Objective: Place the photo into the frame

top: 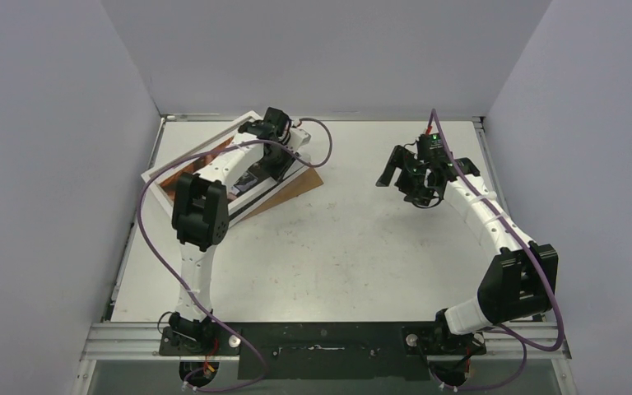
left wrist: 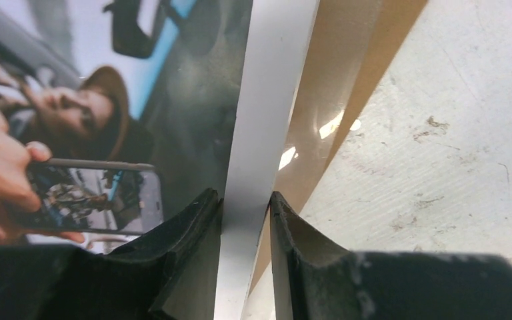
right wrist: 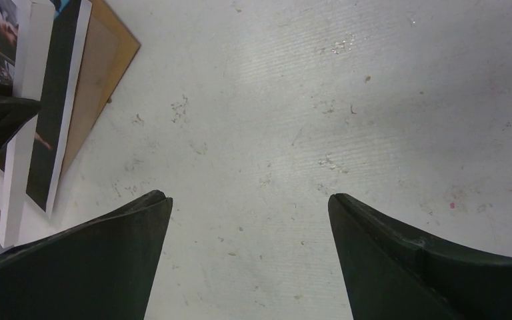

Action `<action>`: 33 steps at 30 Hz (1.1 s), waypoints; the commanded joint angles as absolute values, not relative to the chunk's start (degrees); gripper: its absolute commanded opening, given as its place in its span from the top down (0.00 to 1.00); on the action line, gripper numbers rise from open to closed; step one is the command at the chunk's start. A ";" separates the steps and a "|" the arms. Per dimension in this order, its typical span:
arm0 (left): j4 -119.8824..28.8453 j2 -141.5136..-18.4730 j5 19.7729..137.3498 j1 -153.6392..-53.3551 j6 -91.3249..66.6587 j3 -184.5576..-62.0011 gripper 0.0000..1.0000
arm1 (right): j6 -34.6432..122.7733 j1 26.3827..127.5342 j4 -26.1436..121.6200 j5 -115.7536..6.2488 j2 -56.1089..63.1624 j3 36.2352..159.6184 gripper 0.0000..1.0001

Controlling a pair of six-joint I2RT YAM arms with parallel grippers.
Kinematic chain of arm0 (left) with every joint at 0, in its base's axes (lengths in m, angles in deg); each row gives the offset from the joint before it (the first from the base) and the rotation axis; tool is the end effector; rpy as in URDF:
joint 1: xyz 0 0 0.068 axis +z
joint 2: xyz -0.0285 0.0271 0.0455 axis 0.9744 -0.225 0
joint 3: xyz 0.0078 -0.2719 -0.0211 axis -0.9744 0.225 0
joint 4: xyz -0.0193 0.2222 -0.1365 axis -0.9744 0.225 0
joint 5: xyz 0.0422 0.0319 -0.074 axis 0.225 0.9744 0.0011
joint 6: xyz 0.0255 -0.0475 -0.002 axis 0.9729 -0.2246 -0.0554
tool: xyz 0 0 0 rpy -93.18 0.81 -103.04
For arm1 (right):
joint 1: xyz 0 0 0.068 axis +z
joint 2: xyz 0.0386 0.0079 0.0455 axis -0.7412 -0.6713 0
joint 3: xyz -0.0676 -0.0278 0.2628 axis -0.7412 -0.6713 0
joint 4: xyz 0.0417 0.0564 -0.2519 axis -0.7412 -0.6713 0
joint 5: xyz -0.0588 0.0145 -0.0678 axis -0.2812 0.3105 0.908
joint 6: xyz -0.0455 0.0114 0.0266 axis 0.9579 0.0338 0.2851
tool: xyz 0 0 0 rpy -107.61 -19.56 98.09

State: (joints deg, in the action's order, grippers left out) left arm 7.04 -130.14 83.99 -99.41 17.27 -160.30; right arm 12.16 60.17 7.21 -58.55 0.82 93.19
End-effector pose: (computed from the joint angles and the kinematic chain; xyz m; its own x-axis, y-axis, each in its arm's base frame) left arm 0.4325 -0.1804 0.2161 -0.6848 0.6166 -0.3885 0.6421 0.7626 0.0786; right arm 0.2992 0.0728 0.2917 -0.8189 0.4485 -0.3581 0.2423 0.8358 0.4927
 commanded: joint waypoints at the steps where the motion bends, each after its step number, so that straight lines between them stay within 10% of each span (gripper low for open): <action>1: 9.46 -125.66 92.16 -98.92 14.98 -167.26 1.00 | 10.32 59.82 10.98 -61.03 3.66 92.26 0.09; 33: 9.58 -105.01 107.75 -100.05 -5.93 -161.25 1.00 | 1.52 76.96 36.62 -66.89 7.49 86.12 0.03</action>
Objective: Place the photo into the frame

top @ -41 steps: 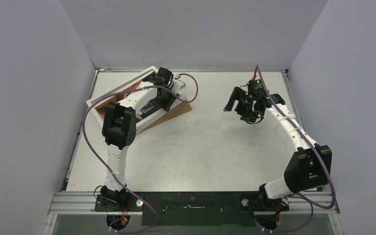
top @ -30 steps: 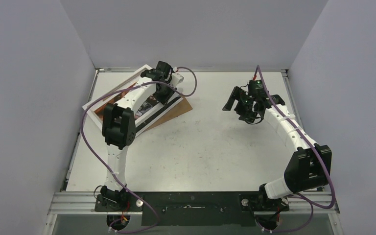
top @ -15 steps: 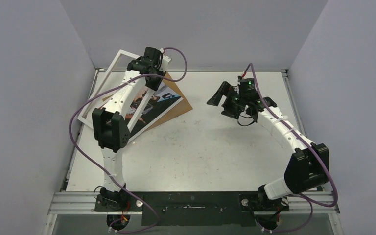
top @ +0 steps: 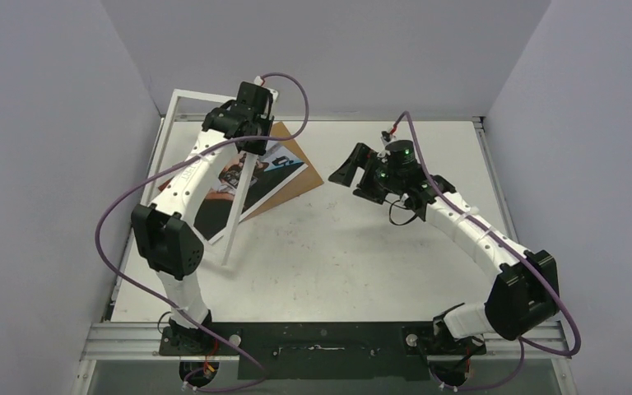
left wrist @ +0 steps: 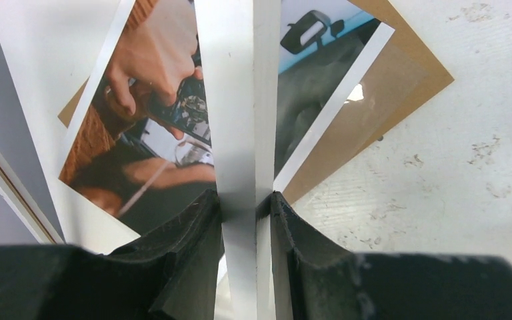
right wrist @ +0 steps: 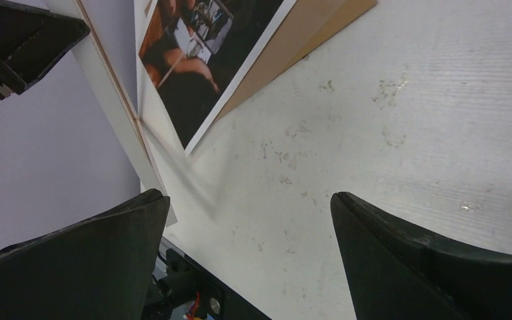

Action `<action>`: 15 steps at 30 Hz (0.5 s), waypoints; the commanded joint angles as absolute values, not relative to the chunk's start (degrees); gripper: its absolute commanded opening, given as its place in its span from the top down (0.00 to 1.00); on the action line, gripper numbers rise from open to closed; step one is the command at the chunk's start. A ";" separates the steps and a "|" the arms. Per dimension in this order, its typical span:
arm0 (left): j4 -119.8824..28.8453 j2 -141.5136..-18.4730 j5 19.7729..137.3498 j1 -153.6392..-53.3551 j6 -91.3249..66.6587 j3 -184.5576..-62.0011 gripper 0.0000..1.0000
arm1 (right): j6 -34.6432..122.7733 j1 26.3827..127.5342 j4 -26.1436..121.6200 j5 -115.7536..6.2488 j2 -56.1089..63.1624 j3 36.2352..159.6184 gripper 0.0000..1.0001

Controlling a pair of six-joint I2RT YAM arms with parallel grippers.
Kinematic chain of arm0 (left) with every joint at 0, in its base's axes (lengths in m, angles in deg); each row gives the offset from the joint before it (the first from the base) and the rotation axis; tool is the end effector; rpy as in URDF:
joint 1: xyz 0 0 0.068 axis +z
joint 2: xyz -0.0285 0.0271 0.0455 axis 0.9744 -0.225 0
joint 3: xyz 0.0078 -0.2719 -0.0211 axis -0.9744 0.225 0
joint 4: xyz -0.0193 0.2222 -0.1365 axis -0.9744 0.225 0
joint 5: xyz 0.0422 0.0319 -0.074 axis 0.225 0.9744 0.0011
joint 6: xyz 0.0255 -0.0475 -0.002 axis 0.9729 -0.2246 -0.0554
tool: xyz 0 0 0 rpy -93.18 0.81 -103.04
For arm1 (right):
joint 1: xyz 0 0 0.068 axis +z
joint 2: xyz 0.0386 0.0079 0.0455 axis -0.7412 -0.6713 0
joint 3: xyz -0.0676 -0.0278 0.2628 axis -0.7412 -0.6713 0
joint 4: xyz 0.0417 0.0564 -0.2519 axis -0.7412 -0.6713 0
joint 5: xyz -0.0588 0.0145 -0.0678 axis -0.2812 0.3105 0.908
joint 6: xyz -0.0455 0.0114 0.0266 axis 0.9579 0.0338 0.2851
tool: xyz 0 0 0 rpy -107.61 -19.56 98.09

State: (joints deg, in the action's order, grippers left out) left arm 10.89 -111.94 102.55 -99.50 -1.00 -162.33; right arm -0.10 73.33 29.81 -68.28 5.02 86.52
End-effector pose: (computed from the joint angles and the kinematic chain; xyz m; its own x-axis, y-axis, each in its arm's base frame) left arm 0.3807 -0.1473 0.3584 -0.7131 0.2908 -0.6379 0.2057 0.9566 0.2062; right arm 0.2775 0.1467 0.3064 -0.8389 0.4026 -0.3663 -0.0321 0.6352 0.7717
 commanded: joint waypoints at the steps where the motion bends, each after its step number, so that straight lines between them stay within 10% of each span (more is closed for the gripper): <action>1: 9.85 -104.14 107.76 -100.03 -6.79 -160.72 1.00 | 1.87 78.33 37.75 -66.15 7.67 86.05 0.03; 15: 14.67 -96.74 103.13 -99.85 -16.39 -156.85 1.00 | 1.95 101.79 56.88 -48.85 -5.26 91.91 0.00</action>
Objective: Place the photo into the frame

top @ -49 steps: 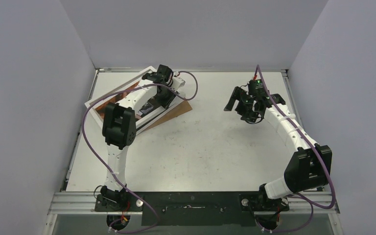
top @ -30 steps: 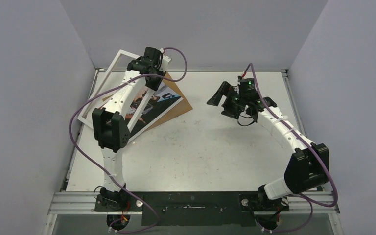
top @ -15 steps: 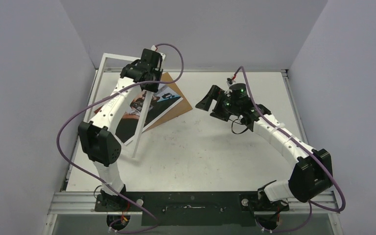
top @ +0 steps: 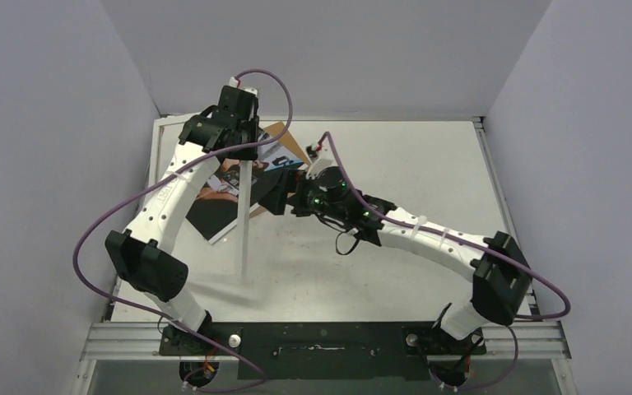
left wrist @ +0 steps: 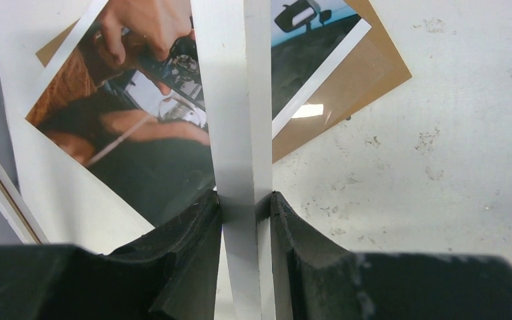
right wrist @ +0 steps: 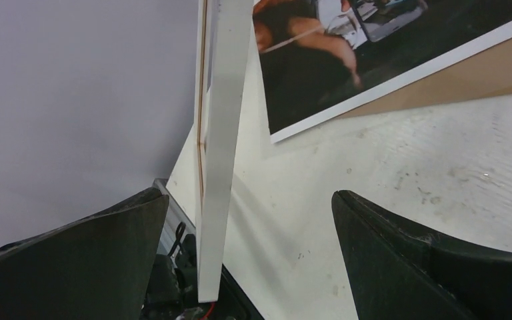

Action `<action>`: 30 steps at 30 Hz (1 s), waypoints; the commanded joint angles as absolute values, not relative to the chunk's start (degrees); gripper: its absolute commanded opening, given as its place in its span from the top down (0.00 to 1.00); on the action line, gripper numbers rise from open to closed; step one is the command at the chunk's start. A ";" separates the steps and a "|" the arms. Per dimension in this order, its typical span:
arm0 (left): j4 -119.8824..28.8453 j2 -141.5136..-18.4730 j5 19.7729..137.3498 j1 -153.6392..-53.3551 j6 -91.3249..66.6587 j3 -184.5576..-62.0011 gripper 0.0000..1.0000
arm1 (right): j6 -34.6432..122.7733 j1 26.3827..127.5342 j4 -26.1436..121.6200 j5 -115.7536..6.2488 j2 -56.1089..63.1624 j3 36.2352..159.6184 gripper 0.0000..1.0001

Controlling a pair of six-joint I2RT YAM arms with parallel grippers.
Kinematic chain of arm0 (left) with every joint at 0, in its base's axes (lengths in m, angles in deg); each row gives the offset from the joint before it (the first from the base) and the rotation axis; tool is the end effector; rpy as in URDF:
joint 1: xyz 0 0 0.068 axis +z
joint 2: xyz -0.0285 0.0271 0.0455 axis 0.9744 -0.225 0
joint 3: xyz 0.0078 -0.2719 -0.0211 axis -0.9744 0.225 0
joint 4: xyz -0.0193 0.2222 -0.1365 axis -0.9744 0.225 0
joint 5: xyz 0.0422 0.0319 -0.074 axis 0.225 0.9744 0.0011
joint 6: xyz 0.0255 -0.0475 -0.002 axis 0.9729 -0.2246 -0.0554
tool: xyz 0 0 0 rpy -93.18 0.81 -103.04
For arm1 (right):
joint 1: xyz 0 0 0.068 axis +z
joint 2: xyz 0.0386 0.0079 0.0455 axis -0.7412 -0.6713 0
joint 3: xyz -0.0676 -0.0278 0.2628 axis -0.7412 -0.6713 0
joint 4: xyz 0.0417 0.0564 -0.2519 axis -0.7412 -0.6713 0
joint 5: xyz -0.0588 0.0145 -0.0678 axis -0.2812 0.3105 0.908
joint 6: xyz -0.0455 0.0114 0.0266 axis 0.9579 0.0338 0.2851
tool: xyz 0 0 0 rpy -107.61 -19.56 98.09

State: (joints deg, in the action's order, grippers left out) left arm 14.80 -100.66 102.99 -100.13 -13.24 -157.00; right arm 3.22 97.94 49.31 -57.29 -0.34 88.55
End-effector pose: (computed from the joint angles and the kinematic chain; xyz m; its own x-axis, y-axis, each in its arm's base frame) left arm 0.3266 -0.1288 0.3960 -0.7162 0.0801 -0.6933 0.0536 0.9968 0.0597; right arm 0.2209 0.2742 0.3216 -0.7694 0.2139 -0.6019 -0.4371 0.5108 0.7403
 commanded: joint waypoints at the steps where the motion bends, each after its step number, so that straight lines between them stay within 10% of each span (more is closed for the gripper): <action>1: 14.56 -96.36 102.56 -99.87 -16.79 -156.50 1.00 | 1.22 102.57 57.86 -48.67 -6.72 92.56 0.00; 13: 13.99 -93.35 101.08 -99.72 -20.06 -153.73 1.00 | -7.36 106.17 64.59 -51.50 -17.00 98.16 0.21; 30: 13.07 -90.93 100.65 -98.98 -21.26 -152.64 1.00 | -10.44 107.07 64.75 -53.15 -17.88 101.38 0.89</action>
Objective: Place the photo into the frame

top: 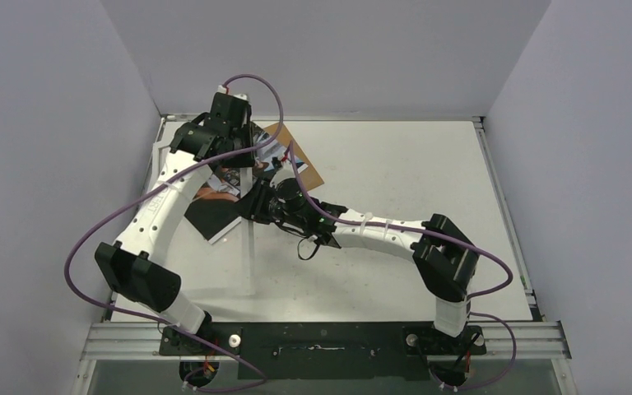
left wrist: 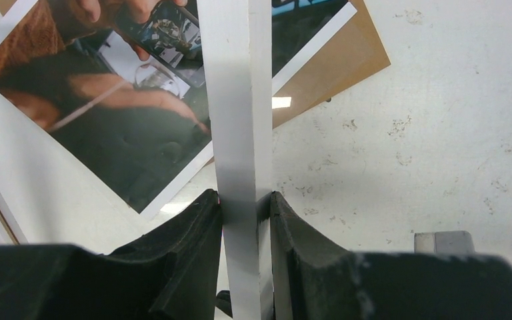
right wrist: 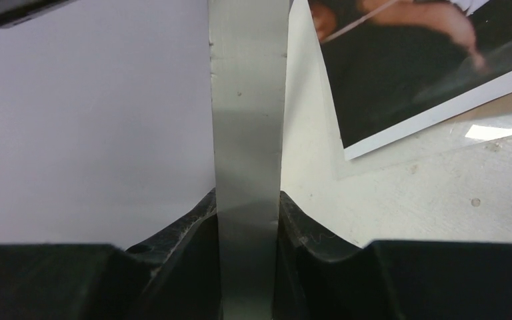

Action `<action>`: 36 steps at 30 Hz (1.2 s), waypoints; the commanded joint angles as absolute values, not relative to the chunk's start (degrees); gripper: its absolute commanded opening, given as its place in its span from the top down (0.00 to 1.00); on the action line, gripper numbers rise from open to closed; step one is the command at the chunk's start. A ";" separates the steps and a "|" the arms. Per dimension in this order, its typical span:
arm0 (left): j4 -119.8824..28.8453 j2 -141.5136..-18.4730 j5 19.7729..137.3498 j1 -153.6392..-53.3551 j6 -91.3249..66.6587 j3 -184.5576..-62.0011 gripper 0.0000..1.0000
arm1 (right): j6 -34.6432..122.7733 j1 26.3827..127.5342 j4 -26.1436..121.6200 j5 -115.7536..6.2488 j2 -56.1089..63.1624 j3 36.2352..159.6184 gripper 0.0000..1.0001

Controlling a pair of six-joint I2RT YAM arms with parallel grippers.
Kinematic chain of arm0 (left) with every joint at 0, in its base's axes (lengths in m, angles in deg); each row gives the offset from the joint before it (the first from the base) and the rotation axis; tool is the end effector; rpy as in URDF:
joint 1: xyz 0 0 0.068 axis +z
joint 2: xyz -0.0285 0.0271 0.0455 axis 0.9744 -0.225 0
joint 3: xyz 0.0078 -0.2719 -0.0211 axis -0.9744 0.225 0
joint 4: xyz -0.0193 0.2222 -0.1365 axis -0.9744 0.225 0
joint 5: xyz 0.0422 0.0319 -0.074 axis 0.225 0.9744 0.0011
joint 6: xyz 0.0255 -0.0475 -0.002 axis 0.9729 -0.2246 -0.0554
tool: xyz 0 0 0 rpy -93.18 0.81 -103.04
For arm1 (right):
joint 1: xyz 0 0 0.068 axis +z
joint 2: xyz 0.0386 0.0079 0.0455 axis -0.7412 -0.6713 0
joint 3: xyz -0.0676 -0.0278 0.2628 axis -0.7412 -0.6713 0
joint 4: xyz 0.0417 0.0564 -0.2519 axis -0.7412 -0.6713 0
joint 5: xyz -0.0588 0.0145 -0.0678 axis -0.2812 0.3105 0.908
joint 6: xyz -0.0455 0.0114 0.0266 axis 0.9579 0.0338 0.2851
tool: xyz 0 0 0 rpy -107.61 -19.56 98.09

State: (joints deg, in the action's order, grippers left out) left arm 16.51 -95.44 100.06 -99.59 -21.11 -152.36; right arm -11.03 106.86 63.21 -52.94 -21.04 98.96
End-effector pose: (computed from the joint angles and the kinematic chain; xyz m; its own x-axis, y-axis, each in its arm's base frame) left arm 0.3028 -0.1172 0.3980 -0.7408 -0.0586 -0.6692 -0.0225 0.9978 -0.0625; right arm 0.2237 0.3799 0.2748 -0.8562 0.2788 -0.4349 -0.3149 0.3857 0.8673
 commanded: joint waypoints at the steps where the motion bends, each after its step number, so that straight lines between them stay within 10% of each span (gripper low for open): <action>1: 12.39 -90.58 99.72 -98.83 -21.13 -152.30 1.00 | -9.63 107.15 64.27 -53.10 -17.55 101.81 0.91; 11: 8.00 -84.12 91.34 -97.15 -17.45 -152.80 0.33 | -3.74 107.67 59.53 -51.68 -12.86 104.07 0.99; 19: 5.06 -76.07 74.00 -96.95 -9.71 -156.01 0.08 | -3.34 108.37 55.09 -49.31 -8.92 106.98 1.00; 36: -2.87 -66.19 83.09 -96.86 -13.70 -147.39 0.03 | -1.61 105.75 40.47 -47.30 0.20 113.71 1.00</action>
